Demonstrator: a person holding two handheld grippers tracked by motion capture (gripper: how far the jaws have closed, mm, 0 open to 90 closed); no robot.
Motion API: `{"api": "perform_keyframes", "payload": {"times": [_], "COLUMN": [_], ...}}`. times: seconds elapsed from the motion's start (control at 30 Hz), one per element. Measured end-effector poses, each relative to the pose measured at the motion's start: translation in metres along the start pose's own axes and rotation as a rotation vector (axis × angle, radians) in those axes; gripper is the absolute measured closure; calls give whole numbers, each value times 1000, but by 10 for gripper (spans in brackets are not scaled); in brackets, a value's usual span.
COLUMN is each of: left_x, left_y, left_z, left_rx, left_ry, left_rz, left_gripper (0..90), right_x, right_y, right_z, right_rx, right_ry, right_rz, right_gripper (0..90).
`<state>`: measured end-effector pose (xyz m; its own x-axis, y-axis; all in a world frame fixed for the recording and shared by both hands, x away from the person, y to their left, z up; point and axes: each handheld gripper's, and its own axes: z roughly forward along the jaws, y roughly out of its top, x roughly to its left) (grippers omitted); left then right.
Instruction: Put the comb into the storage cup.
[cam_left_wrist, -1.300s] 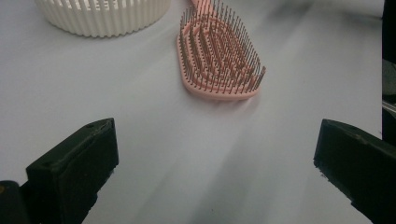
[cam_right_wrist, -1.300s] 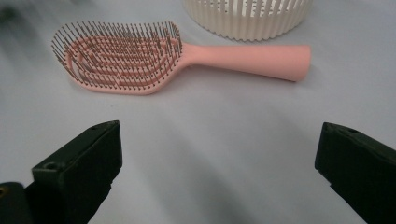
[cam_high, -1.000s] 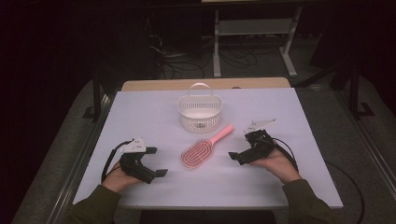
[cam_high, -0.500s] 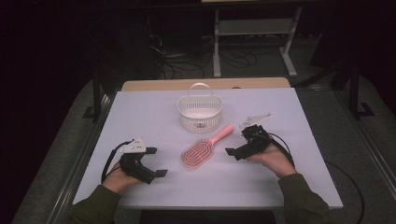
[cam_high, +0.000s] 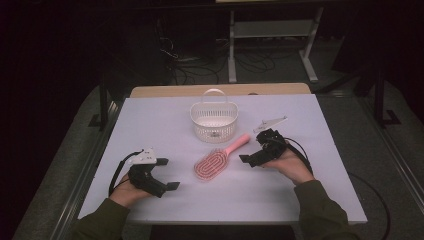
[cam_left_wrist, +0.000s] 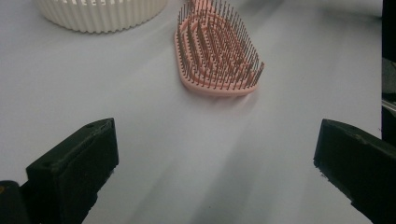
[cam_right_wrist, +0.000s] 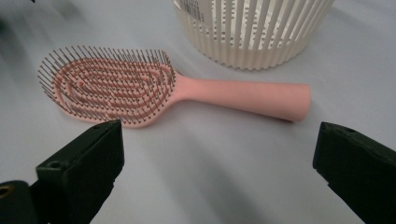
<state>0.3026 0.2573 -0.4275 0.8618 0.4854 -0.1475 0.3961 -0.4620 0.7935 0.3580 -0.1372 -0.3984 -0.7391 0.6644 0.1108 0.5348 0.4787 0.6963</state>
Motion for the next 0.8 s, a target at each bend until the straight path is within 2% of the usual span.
{"api": "perform_keyframes", "payload": {"times": [0.47,0.7,0.8], "left_x": [0,0,1], "left_y": [0,-1,-1], "left_z": [0,0,0], "left_rx": [0,0,-1], "left_ry": [-3,-4,-4], "left_rz": [-1,-2,-2], "left_gripper": [0,0,0], "right_x": [-7,-10,-12], "right_y": [12,21,24], "right_z": [3,8,9], "right_rx": [-3,6,13], "right_ry": [-7,-8,-17], "right_rz": [5,-6,12], "right_gripper": [77,145,195]}}
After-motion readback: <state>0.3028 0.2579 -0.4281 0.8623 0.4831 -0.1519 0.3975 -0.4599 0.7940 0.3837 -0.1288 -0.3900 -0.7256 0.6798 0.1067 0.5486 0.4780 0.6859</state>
